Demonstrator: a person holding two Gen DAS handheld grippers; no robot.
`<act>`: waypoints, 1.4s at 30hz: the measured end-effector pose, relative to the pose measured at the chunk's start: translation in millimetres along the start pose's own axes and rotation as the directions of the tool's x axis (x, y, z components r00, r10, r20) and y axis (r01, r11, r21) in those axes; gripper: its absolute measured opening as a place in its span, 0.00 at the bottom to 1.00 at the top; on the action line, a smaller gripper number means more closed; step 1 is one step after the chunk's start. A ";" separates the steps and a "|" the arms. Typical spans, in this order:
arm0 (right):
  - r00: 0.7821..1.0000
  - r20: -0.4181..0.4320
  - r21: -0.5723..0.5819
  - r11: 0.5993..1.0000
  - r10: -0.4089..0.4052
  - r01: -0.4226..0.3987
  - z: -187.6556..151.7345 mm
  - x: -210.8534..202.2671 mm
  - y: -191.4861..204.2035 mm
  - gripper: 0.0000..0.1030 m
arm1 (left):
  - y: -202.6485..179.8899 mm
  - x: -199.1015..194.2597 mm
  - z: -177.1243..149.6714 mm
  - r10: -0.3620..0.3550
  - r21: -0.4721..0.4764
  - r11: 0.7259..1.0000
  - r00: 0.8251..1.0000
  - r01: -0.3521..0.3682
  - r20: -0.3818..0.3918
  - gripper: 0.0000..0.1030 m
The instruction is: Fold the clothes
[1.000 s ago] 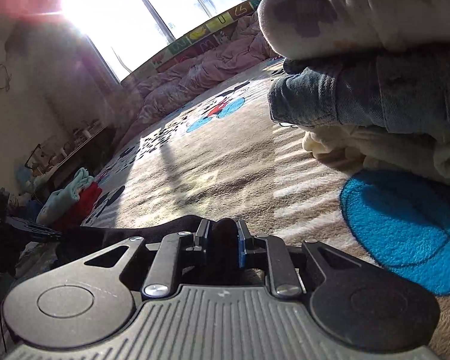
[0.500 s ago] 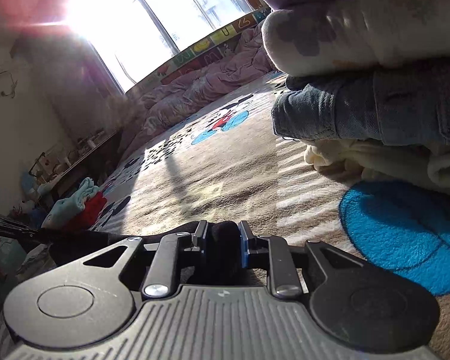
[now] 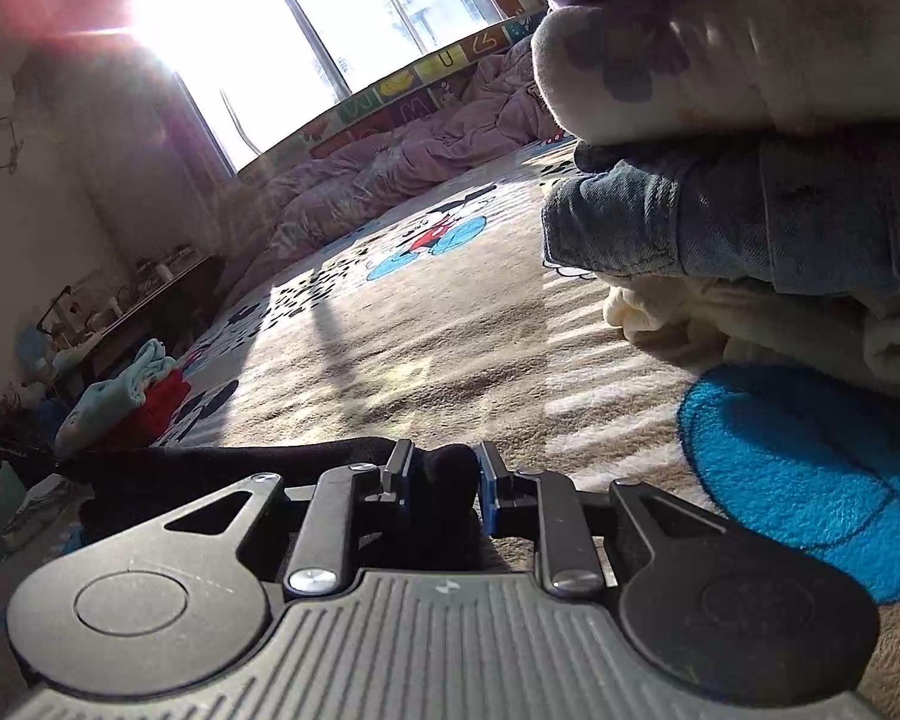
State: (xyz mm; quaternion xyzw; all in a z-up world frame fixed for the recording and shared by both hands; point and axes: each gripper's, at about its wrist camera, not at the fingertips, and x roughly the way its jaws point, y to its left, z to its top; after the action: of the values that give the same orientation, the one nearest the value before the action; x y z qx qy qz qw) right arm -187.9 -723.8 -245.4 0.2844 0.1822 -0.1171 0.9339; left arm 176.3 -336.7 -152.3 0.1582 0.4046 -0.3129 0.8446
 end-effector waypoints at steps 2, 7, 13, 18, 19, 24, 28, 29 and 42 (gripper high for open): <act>1.000 -0.002 0.005 1.000 0.001 -0.001 0.0 1.0 -1.0 0.23 | 9.1 1.7 -0.2 -0.029 -0.004 1.000 0.999 0.029 -0.013 0.19; 1.000 -0.006 0.021 1.000 0.010 -0.010 -0.2 1.1 -3.8 0.23 | 19.3 2.6 -10.9 -0.111 -0.036 0.993 0.991 0.108 -0.076 0.19; 1.000 -0.001 0.018 1.000 0.008 -0.008 -1.3 -1.5 -2.7 0.23 | 29.0 4.4 -18.3 -0.208 -0.159 0.969 0.972 0.189 -0.113 0.19; 1.000 -0.003 0.023 1.000 0.008 -0.007 -0.8 -0.1 -4.5 0.23 | 20.5 10.0 -23.4 -0.208 -0.116 0.974 0.968 0.192 -0.144 0.19; 1.000 -0.003 0.024 1.000 0.008 -0.008 -0.7 0.2 -4.9 0.23 | 19.7 11.5 -24.9 -0.207 -0.113 0.975 0.967 0.192 -0.147 0.19; 1.000 -0.006 0.032 0.999 0.010 -0.010 -0.7 2.1 -6.5 0.23 | 11.3 5.9 -24.9 -0.179 -0.046 0.984 0.974 0.174 -0.142 0.00; 1.000 -0.005 0.037 0.999 0.011 -0.011 -0.6 1.9 -7.4 0.23 | 8.6 -11.9 -15.8 -0.211 -0.051 0.977 0.969 0.206 -0.131 0.00; 1.000 -0.004 0.035 0.999 0.011 -0.011 -0.5 1.6 -7.1 0.23 | 7.3 -16.6 -13.7 -0.218 -0.053 0.976 0.967 0.213 -0.128 0.00; 1.000 -0.005 0.035 0.999 0.000 0.000 -0.9 2.5 -7.2 0.25 | 21.5 -19.3 -20.1 -0.188 -0.103 0.980 0.966 0.172 -0.178 0.00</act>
State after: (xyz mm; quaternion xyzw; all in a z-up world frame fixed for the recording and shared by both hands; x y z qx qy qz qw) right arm -188.2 -729.4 -250.6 0.3010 0.1823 -0.1197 0.9283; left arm 169.5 -302.3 -149.4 0.1124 0.5079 -0.3542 0.7771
